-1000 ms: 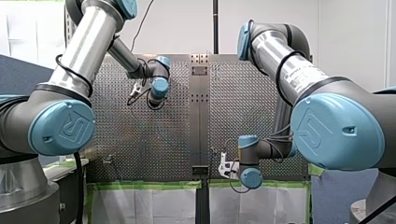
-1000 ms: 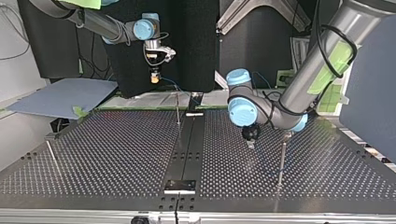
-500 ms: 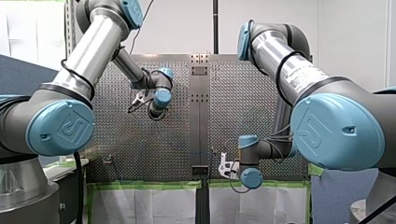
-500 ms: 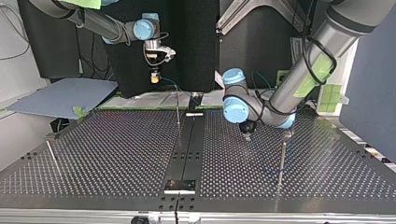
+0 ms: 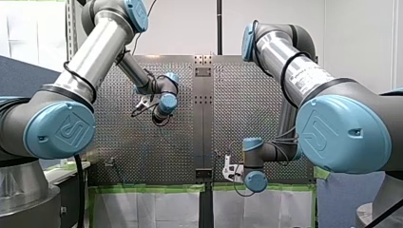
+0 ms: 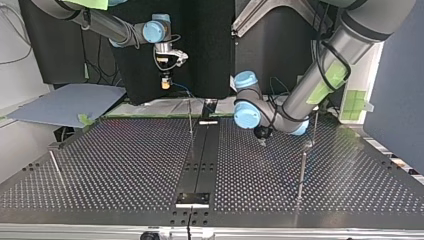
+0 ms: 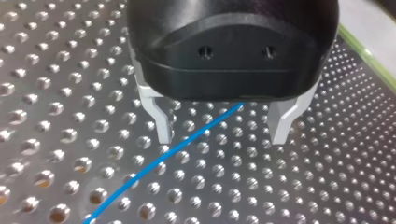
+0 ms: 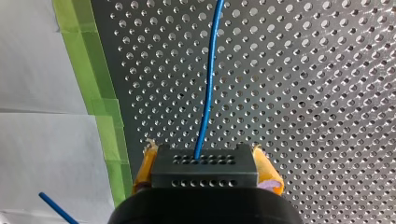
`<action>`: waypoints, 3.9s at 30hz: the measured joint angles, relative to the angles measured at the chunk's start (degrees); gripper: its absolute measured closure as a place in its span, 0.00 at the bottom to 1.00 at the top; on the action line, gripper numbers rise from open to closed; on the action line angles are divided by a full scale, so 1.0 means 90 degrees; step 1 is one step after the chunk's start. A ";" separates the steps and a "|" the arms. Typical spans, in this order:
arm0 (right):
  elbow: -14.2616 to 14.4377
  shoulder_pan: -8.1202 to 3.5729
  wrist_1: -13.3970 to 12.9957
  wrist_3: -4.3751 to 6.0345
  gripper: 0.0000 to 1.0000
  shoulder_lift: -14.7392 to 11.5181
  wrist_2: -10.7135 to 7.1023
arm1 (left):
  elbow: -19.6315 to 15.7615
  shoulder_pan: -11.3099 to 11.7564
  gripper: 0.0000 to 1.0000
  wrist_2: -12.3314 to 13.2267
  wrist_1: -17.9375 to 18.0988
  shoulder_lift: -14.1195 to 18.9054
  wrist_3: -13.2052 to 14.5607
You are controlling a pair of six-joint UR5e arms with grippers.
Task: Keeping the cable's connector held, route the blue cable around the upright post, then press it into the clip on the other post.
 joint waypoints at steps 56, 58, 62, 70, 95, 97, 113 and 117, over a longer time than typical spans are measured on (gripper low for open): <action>-0.0001 -0.0008 0.0013 0.0014 1.00 0.0000 -0.0063 | -0.0001 -0.0402 0.00 0.1547 -0.0427 -0.1256 -0.1416; -0.0001 -0.0001 0.0012 0.0012 1.00 -0.0001 -0.0074 | -0.0002 -0.0448 0.00 0.1590 -0.0422 -0.1276 -0.1421; -0.0001 0.0001 0.0010 0.0009 1.00 0.0000 -0.0120 | -0.0002 -0.0528 0.00 0.1634 -0.0421 -0.1303 -0.1429; 0.0006 0.0002 0.0001 0.0008 1.00 0.0006 -0.0165 | -0.0003 -0.0665 0.00 0.1852 -0.0432 -0.1455 -0.1546; 0.0001 0.0021 -0.0024 0.0006 1.00 0.0001 -0.0244 | -0.0001 -0.0807 0.00 0.3371 0.0026 -0.1581 -0.2994; 0.0001 0.0022 -0.0028 0.0005 1.00 0.0002 -0.0244 | 0.0001 -0.0808 0.00 0.3518 0.0028 -0.1581 -0.3140; -0.0006 0.0060 -0.0086 0.0012 1.00 0.0000 -0.0423 | 0.0001 -0.0890 0.00 0.4318 0.0137 -0.1581 -0.4149; -0.0008 0.0060 -0.0092 0.0016 1.00 0.0001 -0.0465 | 0.0000 -0.0938 0.00 0.4326 0.0177 -0.1581 -0.4183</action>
